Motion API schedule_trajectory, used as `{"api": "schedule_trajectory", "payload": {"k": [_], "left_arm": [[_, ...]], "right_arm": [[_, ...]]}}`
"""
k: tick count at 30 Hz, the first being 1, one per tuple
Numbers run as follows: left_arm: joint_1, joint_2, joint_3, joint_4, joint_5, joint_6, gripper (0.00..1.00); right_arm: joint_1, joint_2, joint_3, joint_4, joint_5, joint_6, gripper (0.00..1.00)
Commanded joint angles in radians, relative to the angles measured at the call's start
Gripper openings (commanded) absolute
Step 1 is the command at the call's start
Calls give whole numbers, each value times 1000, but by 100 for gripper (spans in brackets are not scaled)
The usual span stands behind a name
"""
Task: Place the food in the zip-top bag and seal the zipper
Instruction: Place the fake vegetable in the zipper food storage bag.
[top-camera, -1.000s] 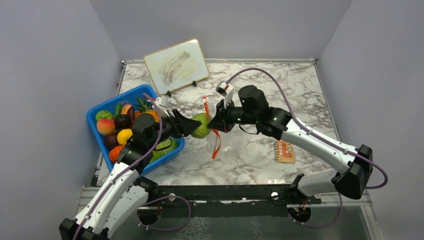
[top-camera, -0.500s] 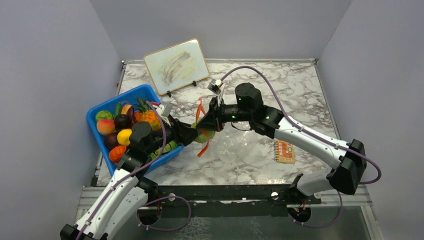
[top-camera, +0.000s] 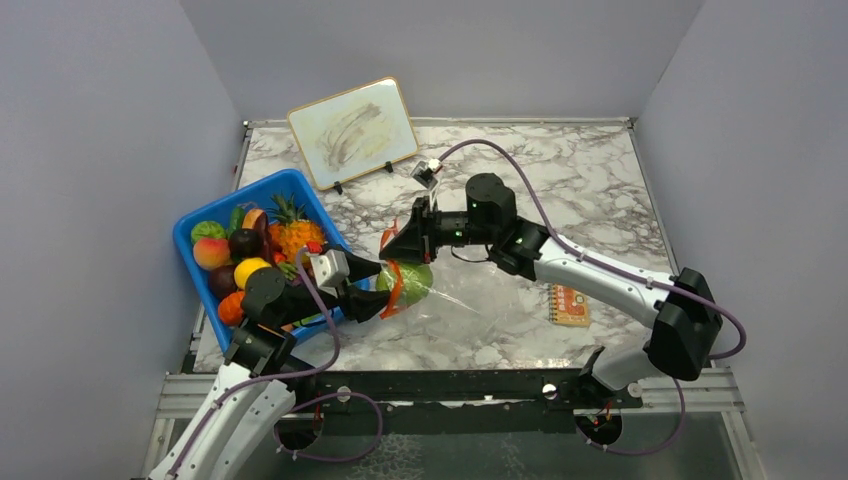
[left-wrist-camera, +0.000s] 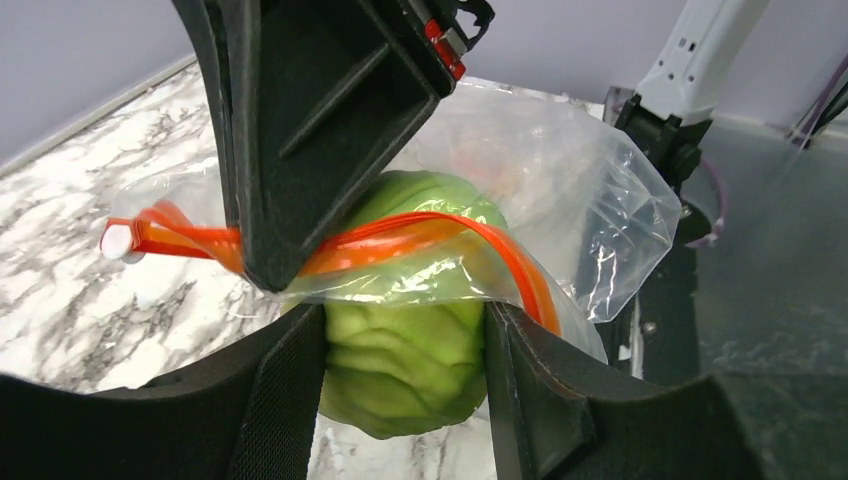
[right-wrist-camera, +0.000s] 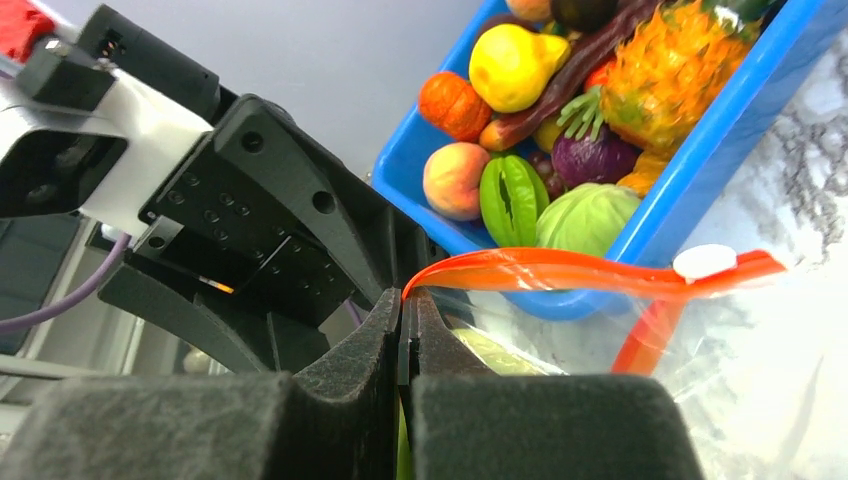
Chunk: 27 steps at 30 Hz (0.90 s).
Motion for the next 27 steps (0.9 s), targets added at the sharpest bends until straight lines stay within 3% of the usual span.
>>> {"api": "schedule_trajectory", "payload": {"k": [1,7,13,22,27], "left_arm": [[-4,-6,51,-26,51,227,0],[-6,75,76,-21,68,377,0],[-8,156,80,-3,70,402,0],[-15,167,45,83,45,388,0],[-15,195,34,192,24,252,0]], "right_arm": [[13,28,-33,117,-84,64,1],[28,30,-55,166,-96,88,1],[31,47,-72,276,-119,144,1],[36,95,-85,389,-150,213,1],[39,112,-82,444,-139,250,1]]}}
